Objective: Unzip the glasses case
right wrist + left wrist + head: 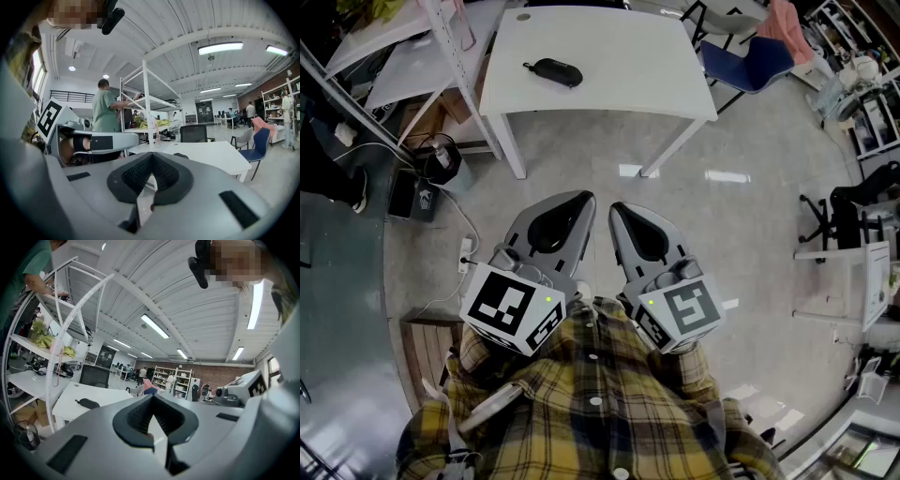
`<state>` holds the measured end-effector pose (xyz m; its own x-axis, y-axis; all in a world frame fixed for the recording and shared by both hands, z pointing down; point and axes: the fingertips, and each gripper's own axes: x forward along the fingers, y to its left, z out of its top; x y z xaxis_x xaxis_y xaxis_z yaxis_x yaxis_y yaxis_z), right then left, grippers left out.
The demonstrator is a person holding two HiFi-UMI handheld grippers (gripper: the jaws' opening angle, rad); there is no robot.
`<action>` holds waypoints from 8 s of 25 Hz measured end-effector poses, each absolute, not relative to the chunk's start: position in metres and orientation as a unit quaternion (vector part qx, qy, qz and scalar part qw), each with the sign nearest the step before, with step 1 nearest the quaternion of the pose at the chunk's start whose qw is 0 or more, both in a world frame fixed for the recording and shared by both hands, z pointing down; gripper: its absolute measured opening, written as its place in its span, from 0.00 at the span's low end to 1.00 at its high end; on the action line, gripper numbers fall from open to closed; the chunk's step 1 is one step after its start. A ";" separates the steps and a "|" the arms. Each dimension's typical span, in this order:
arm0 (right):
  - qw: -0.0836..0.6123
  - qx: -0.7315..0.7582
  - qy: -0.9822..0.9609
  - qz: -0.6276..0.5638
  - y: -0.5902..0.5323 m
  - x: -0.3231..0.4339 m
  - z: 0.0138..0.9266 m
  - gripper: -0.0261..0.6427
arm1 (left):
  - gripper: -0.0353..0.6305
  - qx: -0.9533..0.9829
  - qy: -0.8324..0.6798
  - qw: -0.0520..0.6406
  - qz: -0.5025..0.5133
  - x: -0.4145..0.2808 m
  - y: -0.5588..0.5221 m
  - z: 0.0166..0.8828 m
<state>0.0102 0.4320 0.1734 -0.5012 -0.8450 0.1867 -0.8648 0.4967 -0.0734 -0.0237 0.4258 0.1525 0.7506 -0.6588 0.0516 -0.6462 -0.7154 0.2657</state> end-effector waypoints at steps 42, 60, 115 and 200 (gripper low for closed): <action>0.072 0.496 -0.860 0.093 0.266 -0.026 0.188 0.04 | 0.06 0.916 -0.380 0.128 -0.031 -0.082 0.250 0.160; 0.082 0.555 -0.815 0.147 0.151 -0.008 0.224 0.04 | 0.06 0.927 -0.340 0.156 0.014 -0.084 0.135 0.196; 0.126 0.564 -0.755 0.310 -0.039 0.085 0.368 0.04 | 0.32 0.934 -0.070 0.124 0.328 0.012 -0.072 0.391; 0.409 0.409 -0.785 0.223 -0.023 0.051 0.499 0.04 | 0.52 0.865 0.143 -0.154 0.455 0.004 -0.054 0.489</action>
